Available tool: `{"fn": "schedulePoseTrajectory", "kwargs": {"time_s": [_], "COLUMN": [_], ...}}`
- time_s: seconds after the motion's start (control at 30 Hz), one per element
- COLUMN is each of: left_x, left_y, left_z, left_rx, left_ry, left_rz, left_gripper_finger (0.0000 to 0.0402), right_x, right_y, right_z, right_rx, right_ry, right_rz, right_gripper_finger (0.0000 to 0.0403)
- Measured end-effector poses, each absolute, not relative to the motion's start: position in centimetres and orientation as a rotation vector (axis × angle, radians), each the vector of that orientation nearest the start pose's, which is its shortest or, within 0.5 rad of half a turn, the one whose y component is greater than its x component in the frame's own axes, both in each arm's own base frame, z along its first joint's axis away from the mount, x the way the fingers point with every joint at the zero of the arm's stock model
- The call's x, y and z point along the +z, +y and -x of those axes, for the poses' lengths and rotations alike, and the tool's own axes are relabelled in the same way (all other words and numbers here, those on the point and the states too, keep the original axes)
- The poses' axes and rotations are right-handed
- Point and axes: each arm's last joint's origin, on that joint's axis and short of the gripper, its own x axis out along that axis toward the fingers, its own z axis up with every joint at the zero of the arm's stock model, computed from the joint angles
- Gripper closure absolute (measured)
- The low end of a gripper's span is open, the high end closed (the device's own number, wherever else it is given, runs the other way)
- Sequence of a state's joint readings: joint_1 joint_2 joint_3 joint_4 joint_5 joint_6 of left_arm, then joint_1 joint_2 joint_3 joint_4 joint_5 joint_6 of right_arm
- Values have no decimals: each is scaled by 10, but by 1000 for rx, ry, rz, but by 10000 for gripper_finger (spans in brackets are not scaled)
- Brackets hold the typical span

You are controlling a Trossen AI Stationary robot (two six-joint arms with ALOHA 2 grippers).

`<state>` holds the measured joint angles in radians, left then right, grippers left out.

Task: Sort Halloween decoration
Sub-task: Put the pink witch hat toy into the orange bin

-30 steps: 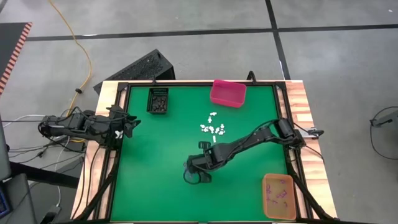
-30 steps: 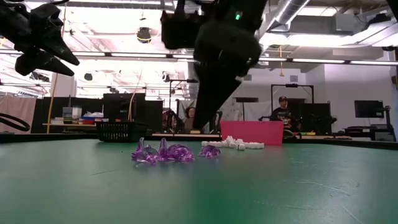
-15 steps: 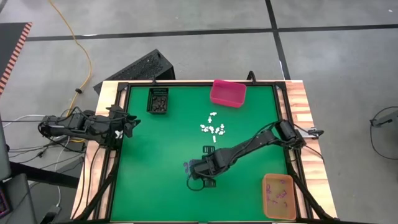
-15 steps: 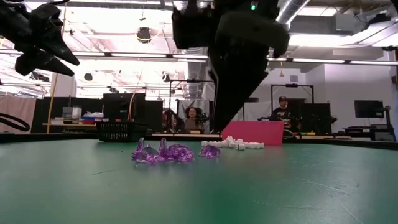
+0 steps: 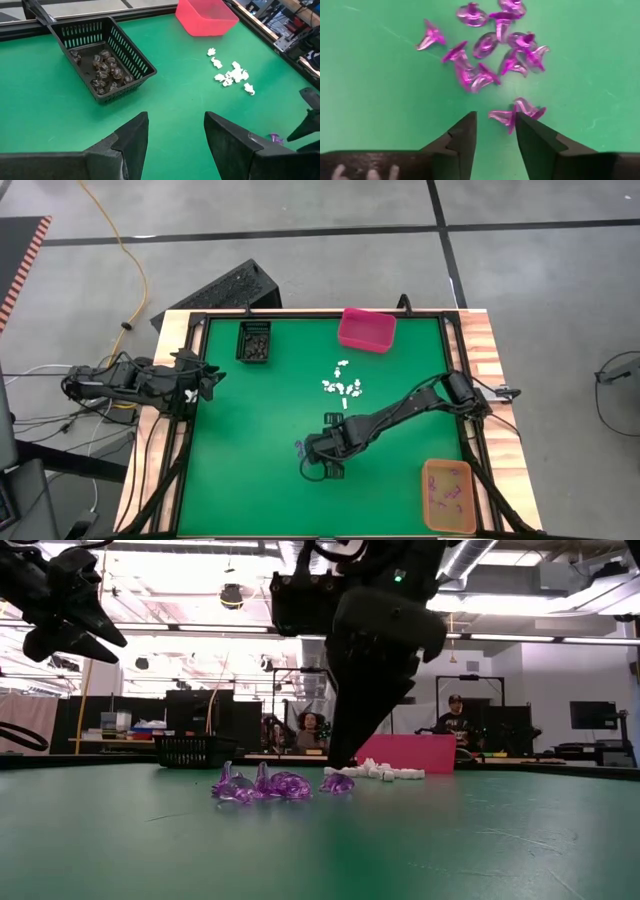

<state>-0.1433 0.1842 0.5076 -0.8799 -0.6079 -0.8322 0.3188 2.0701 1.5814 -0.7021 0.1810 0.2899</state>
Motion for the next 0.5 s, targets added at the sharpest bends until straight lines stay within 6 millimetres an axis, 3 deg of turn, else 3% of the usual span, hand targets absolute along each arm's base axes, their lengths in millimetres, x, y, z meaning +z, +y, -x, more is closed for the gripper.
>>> {"fn": "schedulePoseTrajectory", "kwargs": {"time_s": [0.27, 0.5], "left_x": [238, 238], "left_y": [9, 9], "left_z": [-53, -53], "left_rx": [635, 636], "left_ry": [298, 299], "left_rz": [592, 592], "left_gripper_finger": [219, 219], "right_x": [175, 173], "right_y": [120, 120], "right_z": [-414, -414], "right_rx": [-62, -58], "right_ry": [1157, 1164], "right_rz": [32, 30], "right_gripper_finger": [284, 296]}}
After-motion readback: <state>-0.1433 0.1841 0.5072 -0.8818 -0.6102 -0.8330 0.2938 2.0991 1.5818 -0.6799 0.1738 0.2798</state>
